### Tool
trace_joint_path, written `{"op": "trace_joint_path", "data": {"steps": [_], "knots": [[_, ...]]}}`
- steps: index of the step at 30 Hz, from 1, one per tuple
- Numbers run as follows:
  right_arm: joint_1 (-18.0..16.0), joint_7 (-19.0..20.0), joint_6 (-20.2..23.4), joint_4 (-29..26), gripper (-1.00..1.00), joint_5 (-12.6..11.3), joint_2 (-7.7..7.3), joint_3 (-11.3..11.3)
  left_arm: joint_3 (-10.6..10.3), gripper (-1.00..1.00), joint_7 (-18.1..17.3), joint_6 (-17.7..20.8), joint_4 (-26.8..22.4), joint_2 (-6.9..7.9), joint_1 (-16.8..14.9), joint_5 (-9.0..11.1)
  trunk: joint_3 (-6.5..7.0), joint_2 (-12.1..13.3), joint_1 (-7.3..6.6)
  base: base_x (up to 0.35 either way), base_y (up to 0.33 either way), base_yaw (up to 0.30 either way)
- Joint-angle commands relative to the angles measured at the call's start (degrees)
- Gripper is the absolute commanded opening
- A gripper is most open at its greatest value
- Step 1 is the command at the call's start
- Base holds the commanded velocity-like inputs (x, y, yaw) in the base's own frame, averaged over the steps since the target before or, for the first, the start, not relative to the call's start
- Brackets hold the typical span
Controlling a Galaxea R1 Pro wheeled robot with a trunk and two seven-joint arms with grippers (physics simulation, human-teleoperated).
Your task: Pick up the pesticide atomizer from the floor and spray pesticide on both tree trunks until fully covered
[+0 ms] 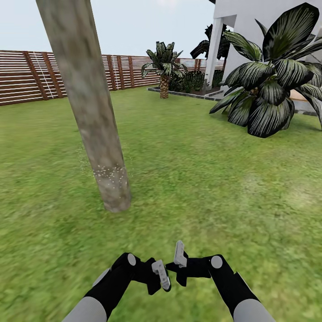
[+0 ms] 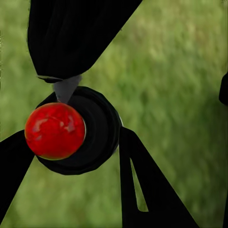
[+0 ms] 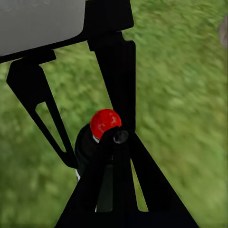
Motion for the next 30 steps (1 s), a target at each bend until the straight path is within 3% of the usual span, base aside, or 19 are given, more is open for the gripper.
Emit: {"op": "trace_joint_path", "data": {"steps": [1,7,9,16,21,22,28,30], "knots": [[-0.02,0.18,-0.24,-0.07,-1.0,0.42,0.05,-0.19,-0.01,-1.0,-0.26,0.58,-0.13,-0.01,-0.01,0.04,-0.05,-0.02,-0.01,0.0,0.0,0.0],[-0.02,0.18,-0.24,-0.05,-1.0,0.42,0.05,-0.18,0.19,-1.0,-0.25,0.54,-0.13,-0.01,-0.03,0.11,-0.05,-0.02,-0.01,0.0,0.0,0.0],[-0.04,0.18,-0.24,-0.07,-1.0,0.48,0.05,-0.19,0.24,-1.0,-0.25,0.32,0.72,0.59,0.35,-0.35,-0.05,-0.02,-0.01,0.0,0.0,0.0],[-0.02,0.18,-0.24,-0.07,-1.0,0.49,-0.03,-0.19,-0.27,-1.0,-0.25,0.04,3.79,8.69,0.58,-1.03,-0.05,-0.02,-0.01,0.0,0.0,0.0],[-0.03,0.15,-0.24,-0.01,-1.0,0.46,-0.08,-0.19,0.19,-1.0,-0.26,-3.55,3.84,13.29,0.52,-0.72,-0.05,-0.02,-0.01,0.0,0.0,0.0],[-0.04,0.16,-0.24,0.02,1.0,0.43,-0.1,-0.19,0.23,-1.0,-0.25,-3.76,3.84,14.02,0.56,-0.63,-0.05,-0.02,-0.01,0.0,0.0,0.0],[-0.02,-0.36,-0.43,0.52,1.0,0.64,-0.28,-0.55,0.29,-1.0,-0.16,-3.97,3.86,18.0,0.82,-0.57,-0.05,-0.02,-0.01,0.0,0.0,0.0],[0.09,-3.94,-0.5,1.52,1.0,0.73,-1.02,-0.55,2.51,-1.0,2.15,-3.88,4.51,18.73,0.88,-0.06,-0.05,-0.02,-0.01,0.0,0.0,0.0]]}}
